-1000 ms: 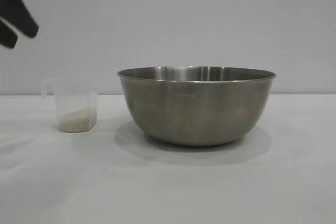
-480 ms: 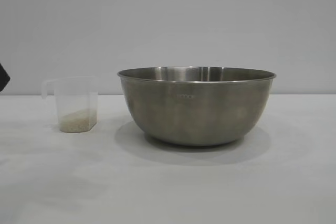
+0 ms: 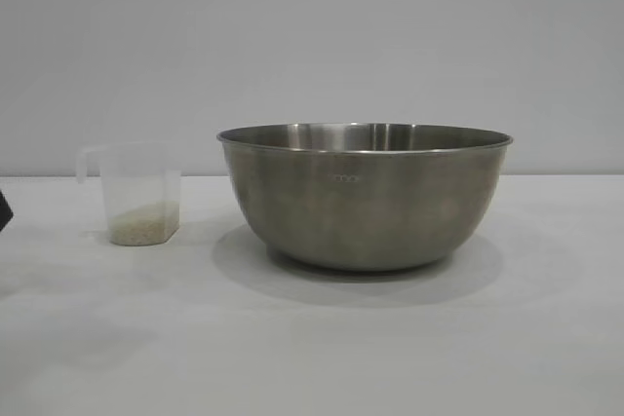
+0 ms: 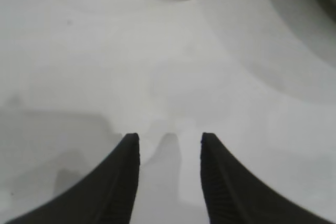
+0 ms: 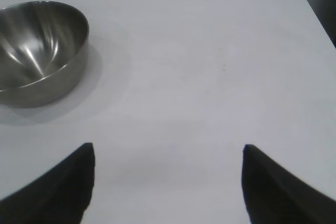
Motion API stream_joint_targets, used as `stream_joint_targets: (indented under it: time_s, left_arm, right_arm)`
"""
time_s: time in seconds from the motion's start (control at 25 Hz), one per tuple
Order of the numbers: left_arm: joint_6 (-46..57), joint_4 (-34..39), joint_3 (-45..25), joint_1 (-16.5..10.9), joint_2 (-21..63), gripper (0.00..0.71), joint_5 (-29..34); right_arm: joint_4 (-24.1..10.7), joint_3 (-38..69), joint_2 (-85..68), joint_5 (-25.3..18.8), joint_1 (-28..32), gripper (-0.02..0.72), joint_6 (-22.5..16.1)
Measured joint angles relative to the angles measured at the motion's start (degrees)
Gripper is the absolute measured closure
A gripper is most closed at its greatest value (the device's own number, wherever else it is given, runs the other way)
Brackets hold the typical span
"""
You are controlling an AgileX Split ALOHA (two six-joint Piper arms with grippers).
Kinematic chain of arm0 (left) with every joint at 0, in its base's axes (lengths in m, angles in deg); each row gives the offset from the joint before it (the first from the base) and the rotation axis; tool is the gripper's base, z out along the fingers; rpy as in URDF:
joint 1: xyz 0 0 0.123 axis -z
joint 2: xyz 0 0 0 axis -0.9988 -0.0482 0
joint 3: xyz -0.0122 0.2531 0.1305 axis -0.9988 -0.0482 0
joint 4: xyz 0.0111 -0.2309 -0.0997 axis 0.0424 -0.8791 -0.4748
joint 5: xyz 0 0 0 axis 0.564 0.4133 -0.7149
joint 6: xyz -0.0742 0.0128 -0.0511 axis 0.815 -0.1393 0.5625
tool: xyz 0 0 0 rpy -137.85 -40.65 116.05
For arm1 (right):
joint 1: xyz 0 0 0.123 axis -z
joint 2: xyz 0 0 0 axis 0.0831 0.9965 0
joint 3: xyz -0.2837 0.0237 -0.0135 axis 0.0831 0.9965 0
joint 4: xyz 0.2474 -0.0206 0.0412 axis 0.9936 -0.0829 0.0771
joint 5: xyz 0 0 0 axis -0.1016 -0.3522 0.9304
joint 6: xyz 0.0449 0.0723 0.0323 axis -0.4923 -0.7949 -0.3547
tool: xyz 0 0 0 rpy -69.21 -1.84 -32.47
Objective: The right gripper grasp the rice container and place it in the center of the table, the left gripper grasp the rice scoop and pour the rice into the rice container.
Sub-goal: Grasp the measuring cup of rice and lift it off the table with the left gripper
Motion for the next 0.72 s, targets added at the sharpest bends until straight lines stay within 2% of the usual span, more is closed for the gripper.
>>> stream_joint_targets:
  time_s: [0.56,0.72]
  left_arm:
    - [0.26,0.00,2.26,0.09,-0.12,0.461,0.68]
    - [8.54,0.00,2.71,0.09,-0.12,0.461,2.77]
  right_arm:
    - [0.00,0.00,0.00,0.00,0.00,0.171,0.00]
    - [0.00,0.00,0.00,0.00,0.00,0.171,0.00]
